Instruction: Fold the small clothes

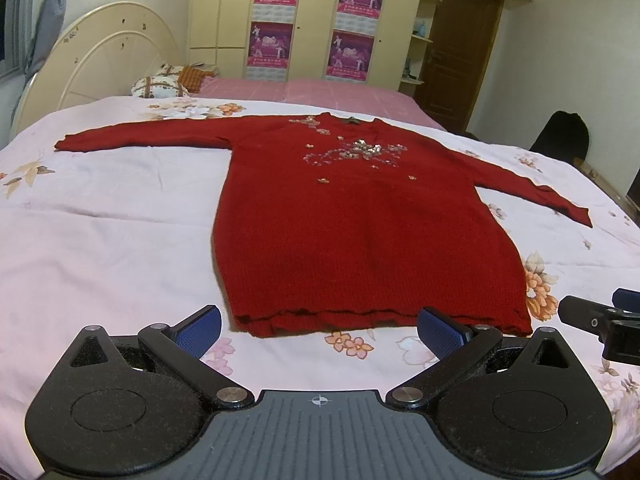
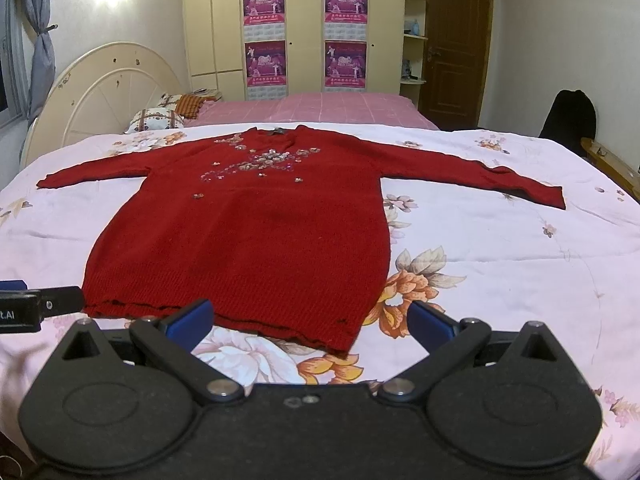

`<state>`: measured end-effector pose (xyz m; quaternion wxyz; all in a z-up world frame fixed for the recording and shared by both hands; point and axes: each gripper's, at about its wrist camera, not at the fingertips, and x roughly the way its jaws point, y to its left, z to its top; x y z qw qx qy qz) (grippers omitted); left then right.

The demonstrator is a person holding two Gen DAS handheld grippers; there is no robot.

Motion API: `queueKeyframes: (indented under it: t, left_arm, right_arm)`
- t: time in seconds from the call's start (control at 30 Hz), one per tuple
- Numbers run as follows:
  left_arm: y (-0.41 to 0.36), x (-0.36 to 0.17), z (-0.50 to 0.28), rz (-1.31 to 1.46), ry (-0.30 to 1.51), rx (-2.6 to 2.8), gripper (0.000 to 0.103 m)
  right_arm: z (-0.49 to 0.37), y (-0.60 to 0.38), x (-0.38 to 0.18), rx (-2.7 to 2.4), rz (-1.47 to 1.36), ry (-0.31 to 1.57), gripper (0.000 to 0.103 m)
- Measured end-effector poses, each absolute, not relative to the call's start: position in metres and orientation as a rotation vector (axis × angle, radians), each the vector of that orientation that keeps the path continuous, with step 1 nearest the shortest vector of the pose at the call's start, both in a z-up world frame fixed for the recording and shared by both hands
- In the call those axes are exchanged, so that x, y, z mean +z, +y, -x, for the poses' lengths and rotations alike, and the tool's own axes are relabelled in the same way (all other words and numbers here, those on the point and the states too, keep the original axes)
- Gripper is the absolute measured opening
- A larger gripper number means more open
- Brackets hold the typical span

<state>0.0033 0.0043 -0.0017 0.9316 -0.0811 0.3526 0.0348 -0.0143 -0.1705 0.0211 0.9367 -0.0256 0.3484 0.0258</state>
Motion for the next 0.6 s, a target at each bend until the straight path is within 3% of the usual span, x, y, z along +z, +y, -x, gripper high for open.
queueKeyframes:
  t: [0.6]
  left_arm:
    - [0.0048, -0.0037, -0.0033, 0.164, 0.727, 0.074, 0.103]
  right_arm:
    - [0.0148, -0.1686, 0.0197, 0.056, 0.06, 0.713, 0.102]
